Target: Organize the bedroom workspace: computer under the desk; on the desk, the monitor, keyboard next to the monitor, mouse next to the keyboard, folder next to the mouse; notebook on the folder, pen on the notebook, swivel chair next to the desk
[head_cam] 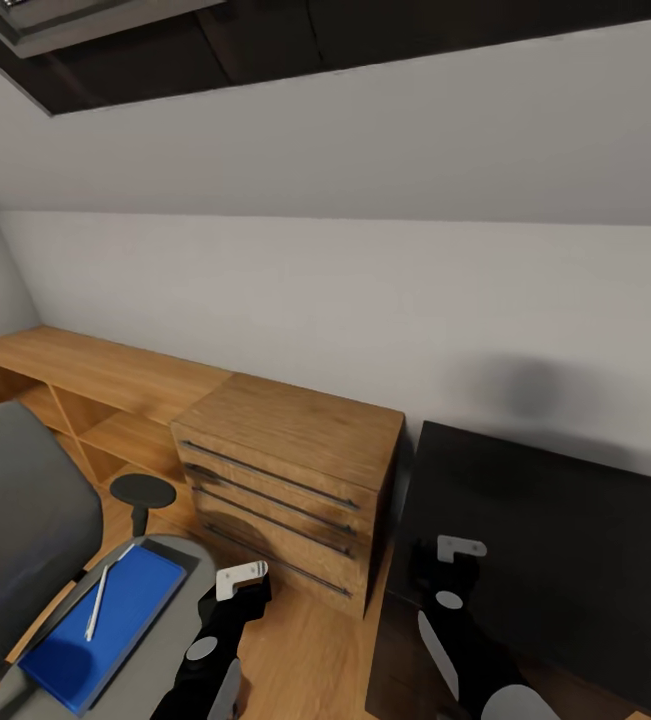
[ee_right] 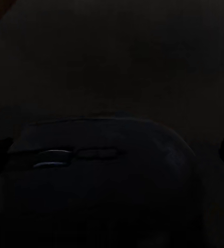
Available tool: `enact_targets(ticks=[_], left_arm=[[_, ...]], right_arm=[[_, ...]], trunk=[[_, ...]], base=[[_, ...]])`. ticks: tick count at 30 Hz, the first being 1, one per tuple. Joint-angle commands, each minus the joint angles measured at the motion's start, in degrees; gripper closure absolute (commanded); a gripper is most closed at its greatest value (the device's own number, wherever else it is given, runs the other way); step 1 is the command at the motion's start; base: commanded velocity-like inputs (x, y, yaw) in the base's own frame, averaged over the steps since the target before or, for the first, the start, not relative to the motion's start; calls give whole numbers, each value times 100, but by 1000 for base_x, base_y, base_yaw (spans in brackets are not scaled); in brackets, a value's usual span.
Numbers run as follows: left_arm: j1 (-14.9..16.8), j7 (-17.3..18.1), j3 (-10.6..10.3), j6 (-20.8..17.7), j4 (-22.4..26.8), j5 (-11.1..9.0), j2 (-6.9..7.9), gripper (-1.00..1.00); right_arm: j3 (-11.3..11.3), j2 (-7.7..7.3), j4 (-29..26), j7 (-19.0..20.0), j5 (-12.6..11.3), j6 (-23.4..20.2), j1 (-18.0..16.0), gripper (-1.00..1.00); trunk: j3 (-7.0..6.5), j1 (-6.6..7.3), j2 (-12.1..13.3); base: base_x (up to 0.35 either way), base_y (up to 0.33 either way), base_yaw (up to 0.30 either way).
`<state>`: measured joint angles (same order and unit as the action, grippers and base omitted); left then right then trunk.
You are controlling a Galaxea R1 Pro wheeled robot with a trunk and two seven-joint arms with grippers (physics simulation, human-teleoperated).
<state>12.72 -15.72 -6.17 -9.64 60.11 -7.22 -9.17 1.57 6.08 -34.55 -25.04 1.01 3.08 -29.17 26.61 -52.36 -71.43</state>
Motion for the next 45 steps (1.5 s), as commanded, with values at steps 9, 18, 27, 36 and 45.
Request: enact_targets(ticks=[9,18,27,36,45], left_arm=[[3,-45,-16,-21,9,-60,2,-100],[2,-53,-16,-21,9,-60,1,-100],[3,-54,-16,-21,9,-60,-4,-100],[1,-54,-39,-21,6,-60,-6,-100],[3,-54,-58,-16,7,-58,-6,-100]], right_arm=[[17,-1,245,-42,-15,-14,-1,-100],[35,13,-170,-52,-18,-9,4,-100],[37,24,-276,-53,-22,-10,7,-100],[45,31,-290,-54,-22,-10,7,-100],[46,33,-555,-54,-22,-32,25,-100]], trunk=[[-155,198,359],[-317,396,720],[-478,593,1081],[-640,791,1442],[-802,989,1803]], base=[[0,0,0],[0,0,0],[0,0,0],[0,0,0],[0,0,0]])
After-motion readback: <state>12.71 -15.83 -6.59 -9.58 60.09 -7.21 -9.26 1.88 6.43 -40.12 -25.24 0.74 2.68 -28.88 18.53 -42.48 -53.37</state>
